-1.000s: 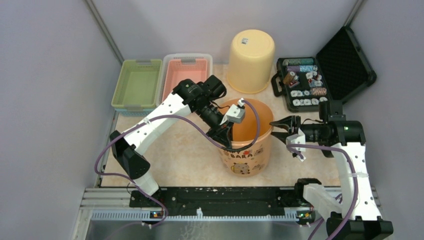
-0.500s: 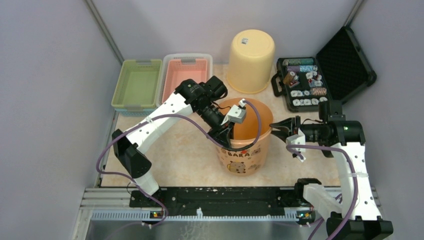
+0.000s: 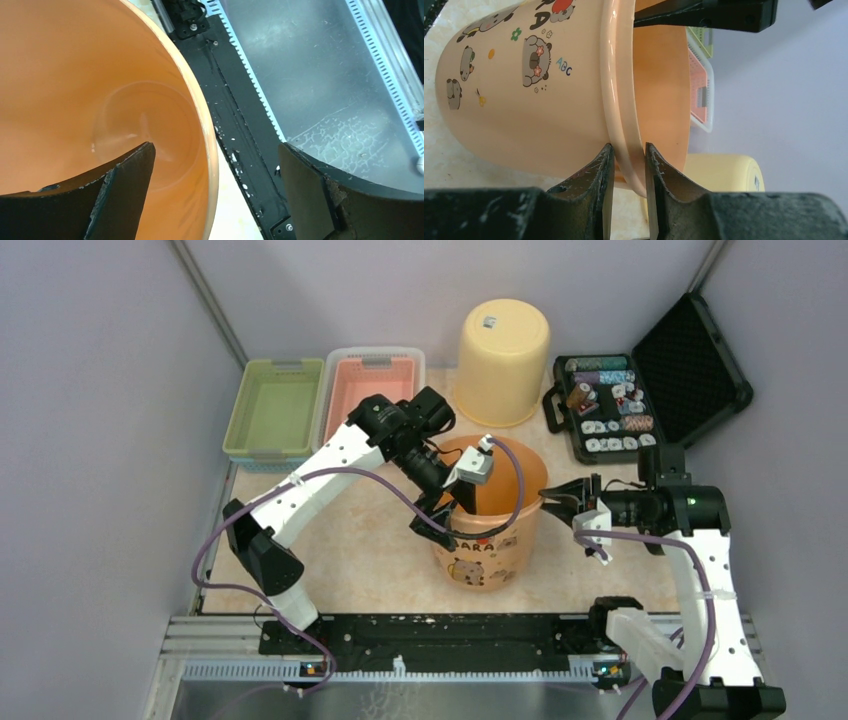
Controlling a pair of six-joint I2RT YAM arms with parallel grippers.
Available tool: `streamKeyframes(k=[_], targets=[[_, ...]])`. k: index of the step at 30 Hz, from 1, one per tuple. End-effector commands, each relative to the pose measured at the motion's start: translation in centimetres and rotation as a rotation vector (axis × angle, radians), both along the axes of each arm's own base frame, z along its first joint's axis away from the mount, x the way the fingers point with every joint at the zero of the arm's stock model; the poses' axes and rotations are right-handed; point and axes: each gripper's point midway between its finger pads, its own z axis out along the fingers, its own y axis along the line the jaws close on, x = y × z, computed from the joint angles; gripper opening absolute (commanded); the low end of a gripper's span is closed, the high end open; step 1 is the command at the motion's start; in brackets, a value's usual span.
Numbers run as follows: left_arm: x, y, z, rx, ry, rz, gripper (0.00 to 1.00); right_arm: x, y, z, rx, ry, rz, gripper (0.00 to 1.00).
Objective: Turn the large container upside down
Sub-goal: Turn the container upside down at the center of the board.
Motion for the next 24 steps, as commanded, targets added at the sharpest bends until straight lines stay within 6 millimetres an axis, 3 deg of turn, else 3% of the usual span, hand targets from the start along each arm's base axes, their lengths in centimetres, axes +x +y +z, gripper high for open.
streamKeyframes(k=[1,13,20,24], targets=[[0.0,0.5,4.3,-0.088,-0.128,0.025,0.99,-0.7,0.8,0.9,0.077,0.072,0.009,0.13],[6.6,1.7,10.4,-0.141,-0.479,0.438,0.99,-0.3,1.1,1.8,0.188,0.369,-0.098,0.15],[11.0,3.8,11.0,-0.133,-0.551,0.686,0.99,1.0,0.8,0.6,0.245,0.593,-0.237,0.15],[11.9,4.8,10.7,-0.135,-0.565,0.745,0.99,2.1,0.2,-1.2,0.255,0.663,-0.343,0.14]])
